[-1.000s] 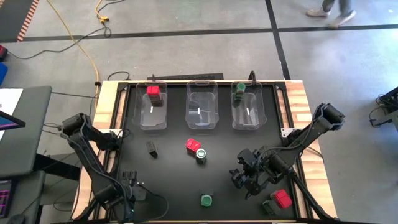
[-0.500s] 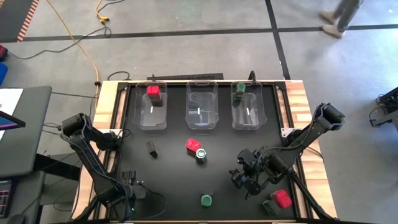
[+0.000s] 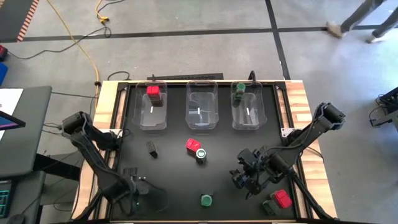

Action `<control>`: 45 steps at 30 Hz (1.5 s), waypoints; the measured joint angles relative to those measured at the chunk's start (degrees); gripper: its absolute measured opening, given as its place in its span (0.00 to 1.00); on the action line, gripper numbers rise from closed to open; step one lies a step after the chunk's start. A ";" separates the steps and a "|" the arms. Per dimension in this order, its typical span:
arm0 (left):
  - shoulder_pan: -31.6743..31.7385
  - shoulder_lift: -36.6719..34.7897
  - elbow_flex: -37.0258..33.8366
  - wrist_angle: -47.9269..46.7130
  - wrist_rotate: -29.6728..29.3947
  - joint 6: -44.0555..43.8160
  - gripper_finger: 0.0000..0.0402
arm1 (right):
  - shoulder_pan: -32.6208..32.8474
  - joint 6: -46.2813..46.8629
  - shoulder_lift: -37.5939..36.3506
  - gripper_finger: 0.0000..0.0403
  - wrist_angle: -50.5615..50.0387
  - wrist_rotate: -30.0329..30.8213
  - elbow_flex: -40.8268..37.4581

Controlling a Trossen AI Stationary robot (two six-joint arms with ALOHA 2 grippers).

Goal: Sort spices by type
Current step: Put the green seasoning bottle into the right transparent bin

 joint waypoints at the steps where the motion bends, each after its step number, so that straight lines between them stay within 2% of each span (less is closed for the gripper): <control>1: 1.58 -0.31 1.74 -1.43 -0.26 1.72 0.47 | 0.16 -0.36 -0.33 0.81 -1.06 -0.06 0.27; 7: 13.94 -0.61 13.80 -11.21 -1.54 13.49 0.47 | 0.88 -0.65 -4.32 0.81 -11.34 1.77 1.11; 11: 24.19 -0.63 20.75 -13.31 -5.27 22.31 0.47 | 1.47 -2.11 -9.01 0.79 -14.83 3.10 -1.54; 17: 40.66 -0.63 27.15 -11.49 -6.62 34.31 0.47 | -2.21 -10.25 -22.63 0.79 -14.13 3.74 -11.06; 21: 49.61 -0.59 28.14 -5.28 -5.45 39.87 0.47 | -8.96 -20.91 -36.16 0.79 -10.27 3.58 -18.40; 24: 54.56 0.42 28.26 1.47 -4.30 43.39 0.47 | -16.23 -32.18 -46.75 0.79 -5.36 0.63 -22.12; 27: 58.00 3.02 28.34 6.76 -3.22 45.30 0.47 | -24.78 -42.60 -54.55 0.79 -1.28 -4.28 -23.73; 30: 60.46 7.20 30.96 7.68 -1.62 45.76 0.47 | -33.50 -51.27 -59.16 0.79 3.07 -12.46 -24.23; 33: 61.94 12.00 35.68 6.16 -0.59 48.23 0.47 | -41.23 -57.54 -59.92 0.79 7.09 -20.10 -24.25; 36: 62.64 16.17 41.23 4.79 -0.25 51.99 0.47 | -47.88 -62.58 -57.27 0.79 10.89 -27.01 -24.25; 40: 63.78 20.19 48.77 1.32 0.41 55.84 0.47 | -55.03 -67.47 -50.40 0.79 17.19 -34.86 -24.25; 45: 65.25 22.34 55.07 1.66 2.45 59.16 0.47 | -60.43 -73.56 -40.65 0.79 28.47 -41.86 -24.25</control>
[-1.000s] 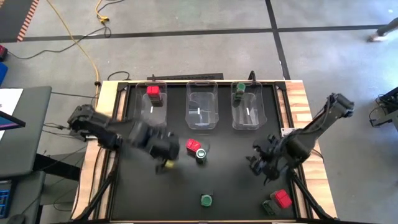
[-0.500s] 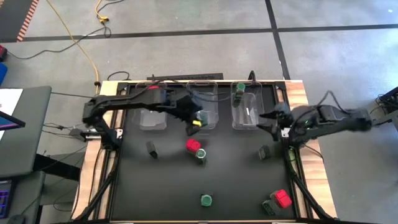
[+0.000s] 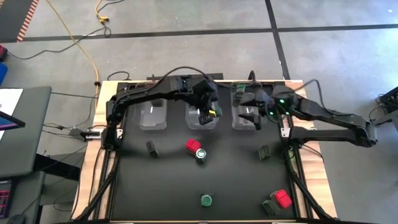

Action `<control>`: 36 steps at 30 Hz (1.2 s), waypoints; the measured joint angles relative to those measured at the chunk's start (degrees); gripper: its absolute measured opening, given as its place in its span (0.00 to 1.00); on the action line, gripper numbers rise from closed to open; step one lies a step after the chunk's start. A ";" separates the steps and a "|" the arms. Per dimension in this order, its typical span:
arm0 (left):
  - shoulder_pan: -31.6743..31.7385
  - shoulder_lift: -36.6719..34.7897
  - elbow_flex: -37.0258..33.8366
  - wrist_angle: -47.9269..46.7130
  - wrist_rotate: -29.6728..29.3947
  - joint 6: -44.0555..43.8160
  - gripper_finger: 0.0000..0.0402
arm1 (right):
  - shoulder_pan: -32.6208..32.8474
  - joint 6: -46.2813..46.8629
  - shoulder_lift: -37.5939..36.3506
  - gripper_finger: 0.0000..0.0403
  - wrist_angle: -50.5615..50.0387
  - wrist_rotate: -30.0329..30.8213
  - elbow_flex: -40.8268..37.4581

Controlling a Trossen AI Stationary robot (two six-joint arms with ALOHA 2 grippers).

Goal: Sort spices by type
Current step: Put the green seasoning bottle into the right transparent bin

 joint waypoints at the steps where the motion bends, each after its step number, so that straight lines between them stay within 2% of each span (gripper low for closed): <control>1: 0.15 0.35 0.81 -0.04 0.02 0.55 0.47 | -0.42 -0.60 1.73 0.79 1.63 -0.83 0.00; 8: 0.39 0.46 1.93 -0.52 0.10 2.87 0.47 | 0.22 -6.02 11.35 0.79 14.12 -1.47 0.15; 12: 0.37 0.46 1.93 -0.30 0.10 4.42 0.47 | 1.34 -7.97 16.49 0.79 16.03 -1.45 3.44; 18: 0.37 0.46 1.93 -0.03 1.12 4.49 0.47 | 2.79 -9.58 24.56 0.79 13.70 -1.42 10.17; 25: 0.28 0.46 1.93 -0.99 1.19 5.30 0.47 | 3.03 -14.19 31.19 0.77 -0.47 0.28 18.40; 29: 0.28 0.46 1.93 -0.89 1.03 5.33 0.47 | 3.03 -14.30 32.84 0.70 -2.76 0.30 20.51; 33: 0.28 0.40 1.97 -1.01 1.18 6.01 0.47 | 3.03 -15.28 32.68 0.55 -2.05 0.07 20.76; 36: 0.24 0.33 1.99 -1.03 1.34 5.93 0.47 | 3.09 -15.19 32.37 0.54 -2.18 0.04 20.76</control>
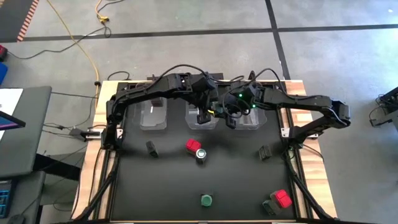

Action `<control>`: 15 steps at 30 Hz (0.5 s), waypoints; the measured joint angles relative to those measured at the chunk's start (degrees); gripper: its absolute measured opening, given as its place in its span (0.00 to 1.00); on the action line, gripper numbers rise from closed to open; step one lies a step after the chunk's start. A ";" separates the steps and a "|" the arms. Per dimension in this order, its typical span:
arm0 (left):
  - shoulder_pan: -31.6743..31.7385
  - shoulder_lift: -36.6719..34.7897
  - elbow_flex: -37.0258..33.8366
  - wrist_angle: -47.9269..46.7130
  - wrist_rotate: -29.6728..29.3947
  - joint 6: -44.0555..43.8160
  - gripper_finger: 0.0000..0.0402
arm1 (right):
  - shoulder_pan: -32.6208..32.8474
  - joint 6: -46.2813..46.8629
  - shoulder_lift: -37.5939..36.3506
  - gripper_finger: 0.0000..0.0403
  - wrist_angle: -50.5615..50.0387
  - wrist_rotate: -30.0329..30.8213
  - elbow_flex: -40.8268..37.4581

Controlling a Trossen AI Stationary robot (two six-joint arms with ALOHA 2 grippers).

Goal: Sort spices by type
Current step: Put the green seasoning bottle into the right transparent bin

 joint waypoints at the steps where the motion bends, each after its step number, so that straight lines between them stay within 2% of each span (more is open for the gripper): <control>1: 0.00 0.00 0.00 0.06 -0.02 -0.02 0.47 | 0.00 -0.03 -0.03 0.54 -0.08 0.01 0.00; 5: 0.02 0.00 0.00 0.18 -0.06 -0.30 0.50 | -0.02 -0.14 -0.05 0.54 -0.43 0.05 0.00; 10: 0.01 0.07 -0.02 0.58 -0.54 -2.23 0.72 | -0.15 1.09 -0.05 0.54 -0.31 0.65 0.07; 12: -0.03 0.07 -0.02 0.71 -0.42 -3.55 0.78 | -0.15 1.13 -0.05 0.54 -0.40 0.68 0.07; 15: -0.07 0.07 -0.02 1.85 -0.26 -4.59 0.81 | -0.13 1.55 -0.05 0.54 -0.43 0.68 0.08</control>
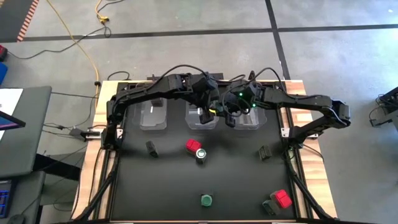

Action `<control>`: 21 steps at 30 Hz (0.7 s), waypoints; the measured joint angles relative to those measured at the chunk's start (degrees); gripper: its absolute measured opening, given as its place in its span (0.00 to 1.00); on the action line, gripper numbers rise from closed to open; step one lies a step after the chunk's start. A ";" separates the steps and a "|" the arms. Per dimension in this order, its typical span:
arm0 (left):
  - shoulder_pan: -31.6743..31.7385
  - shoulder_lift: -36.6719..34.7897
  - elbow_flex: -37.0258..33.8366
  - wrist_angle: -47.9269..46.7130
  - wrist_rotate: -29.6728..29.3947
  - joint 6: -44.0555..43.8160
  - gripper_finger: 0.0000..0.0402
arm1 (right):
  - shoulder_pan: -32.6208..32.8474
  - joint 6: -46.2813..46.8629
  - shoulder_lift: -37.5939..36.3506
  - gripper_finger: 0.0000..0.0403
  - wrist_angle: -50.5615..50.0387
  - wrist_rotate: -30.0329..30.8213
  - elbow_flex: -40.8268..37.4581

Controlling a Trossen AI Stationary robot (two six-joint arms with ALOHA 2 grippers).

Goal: Sort spices by type
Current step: Put the green seasoning bottle into the right transparent bin

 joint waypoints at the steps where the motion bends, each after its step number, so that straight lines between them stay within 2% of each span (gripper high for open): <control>1: 0.00 0.00 0.00 0.00 -0.02 0.00 0.82 | 0.00 0.49 0.00 0.54 -0.01 0.00 0.01; 7: -0.51 0.00 0.00 -0.11 -0.89 0.09 0.84 | 0.00 0.71 -0.02 0.54 -0.20 0.00 0.01; 12: -1.24 0.00 -0.02 -0.10 -4.73 0.23 0.93 | -0.23 1.56 -1.18 0.54 -2.18 -0.02 0.01; 16: -1.31 -0.06 -0.02 -0.11 -5.11 -1.58 0.96 | -1.70 1.70 -4.58 0.54 -6.81 0.41 0.01; 21: 0.41 -2.29 -0.11 -2.03 -5.29 -3.70 0.96 | -3.36 1.69 -11.48 0.54 -15.13 3.94 -0.03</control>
